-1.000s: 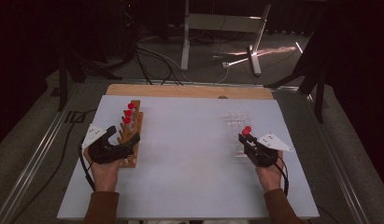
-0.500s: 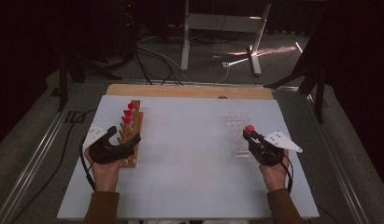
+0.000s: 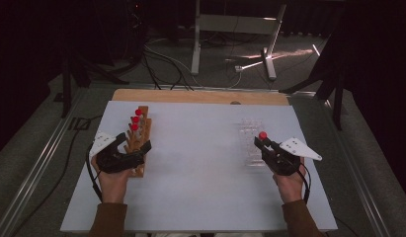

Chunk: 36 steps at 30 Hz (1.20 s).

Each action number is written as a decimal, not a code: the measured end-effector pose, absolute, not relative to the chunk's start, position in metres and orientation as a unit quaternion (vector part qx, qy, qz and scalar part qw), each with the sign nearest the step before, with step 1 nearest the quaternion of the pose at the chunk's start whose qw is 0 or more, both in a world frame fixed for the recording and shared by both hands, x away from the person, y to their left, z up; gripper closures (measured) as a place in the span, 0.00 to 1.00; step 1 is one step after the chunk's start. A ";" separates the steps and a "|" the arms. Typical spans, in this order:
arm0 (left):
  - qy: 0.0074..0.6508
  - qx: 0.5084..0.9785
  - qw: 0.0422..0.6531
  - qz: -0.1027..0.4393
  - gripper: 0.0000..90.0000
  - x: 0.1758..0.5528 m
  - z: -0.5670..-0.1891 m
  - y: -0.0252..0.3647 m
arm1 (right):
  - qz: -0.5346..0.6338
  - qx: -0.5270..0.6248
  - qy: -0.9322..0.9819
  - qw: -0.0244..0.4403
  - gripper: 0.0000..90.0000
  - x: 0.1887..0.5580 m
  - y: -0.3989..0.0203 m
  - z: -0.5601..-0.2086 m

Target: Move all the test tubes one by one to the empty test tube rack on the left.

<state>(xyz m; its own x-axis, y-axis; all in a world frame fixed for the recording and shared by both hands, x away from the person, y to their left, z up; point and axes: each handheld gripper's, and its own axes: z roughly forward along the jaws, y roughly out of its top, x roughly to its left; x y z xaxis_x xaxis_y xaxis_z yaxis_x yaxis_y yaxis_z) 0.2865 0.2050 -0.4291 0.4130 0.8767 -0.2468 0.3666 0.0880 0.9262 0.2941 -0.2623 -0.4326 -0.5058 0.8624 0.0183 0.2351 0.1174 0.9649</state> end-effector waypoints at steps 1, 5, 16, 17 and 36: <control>0.488 0.635 0.552 0.230 0.01 0.286 -0.428 0.204 | 0.532 0.399 0.687 0.292 0.82 0.294 -0.262 -0.433; 0.482 0.639 0.554 0.230 0.01 0.286 -0.425 0.200 | 0.533 0.392 0.693 0.285 0.82 0.294 -0.257 -0.433; 0.462 0.657 0.553 0.220 0.01 0.287 -0.418 0.182 | 0.531 0.372 0.713 0.267 0.82 0.293 -0.241 -0.436; 0.460 0.660 0.553 0.218 0.01 0.287 -0.418 0.179 | 0.530 0.372 0.714 0.265 0.82 0.293 -0.239 -0.437; 0.385 0.709 0.565 0.173 0.03 0.297 -0.408 0.098 | 0.527 0.348 0.736 0.242 0.82 0.288 -0.214 -0.441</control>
<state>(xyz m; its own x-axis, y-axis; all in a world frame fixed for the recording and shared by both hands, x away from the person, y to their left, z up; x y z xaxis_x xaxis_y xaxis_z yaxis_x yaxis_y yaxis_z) 0.2972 0.0978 -0.4085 0.6437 0.7413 -0.1902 0.3512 -0.0654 0.9340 0.2879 -0.2138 -0.4414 -0.6402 0.7682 0.0101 0.2570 0.2018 0.9451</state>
